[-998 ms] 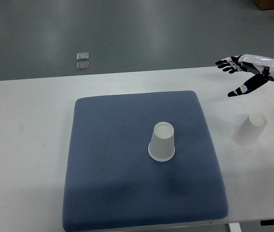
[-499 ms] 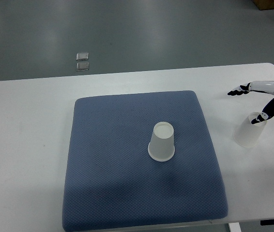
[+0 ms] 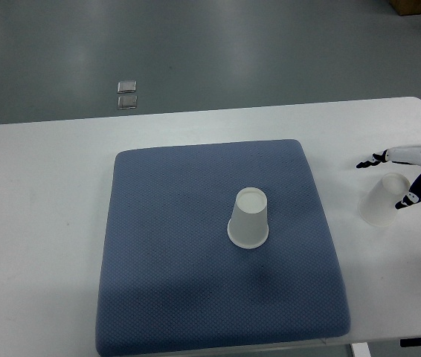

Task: Stack paper cups
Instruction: 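Lower the right hand over the second white paper cup beside the pad, then close the right hand fingers around the white paper cup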

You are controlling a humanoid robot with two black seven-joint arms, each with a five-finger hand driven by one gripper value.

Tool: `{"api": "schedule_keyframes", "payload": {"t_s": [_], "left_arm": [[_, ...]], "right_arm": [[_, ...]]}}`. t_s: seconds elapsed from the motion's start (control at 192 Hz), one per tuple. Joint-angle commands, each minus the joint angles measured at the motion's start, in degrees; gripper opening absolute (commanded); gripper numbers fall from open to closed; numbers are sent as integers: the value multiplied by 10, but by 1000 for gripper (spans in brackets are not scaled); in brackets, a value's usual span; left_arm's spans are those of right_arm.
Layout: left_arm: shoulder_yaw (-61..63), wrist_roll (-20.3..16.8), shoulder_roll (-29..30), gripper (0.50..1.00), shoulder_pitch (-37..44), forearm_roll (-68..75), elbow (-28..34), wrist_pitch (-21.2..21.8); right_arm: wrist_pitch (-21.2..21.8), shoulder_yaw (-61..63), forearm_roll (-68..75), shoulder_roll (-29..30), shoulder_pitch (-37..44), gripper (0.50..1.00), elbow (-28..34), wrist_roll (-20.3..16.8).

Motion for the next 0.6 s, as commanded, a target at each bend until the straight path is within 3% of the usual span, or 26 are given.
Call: {"api": "schedule_keyframes", "payload": {"t_s": [0.0,0.437,0.556,0.593], "left_arm": [[0,0,0,1000,0,0,0,0],[0,0,0,1000,0,0,0,0],[0,0,0,1000,0,0,0,0],[0,0,0,1000,0,0,0,0]], "right_arm": [[-21,-6,1,8,-10,924,-17,-12],[-53,-6,2,36,-43,917,-45,-19],[-62,-7,1,39,-47,899,-46,-19],[-66,-7,1,39,-48,868,-46,-19]]}}
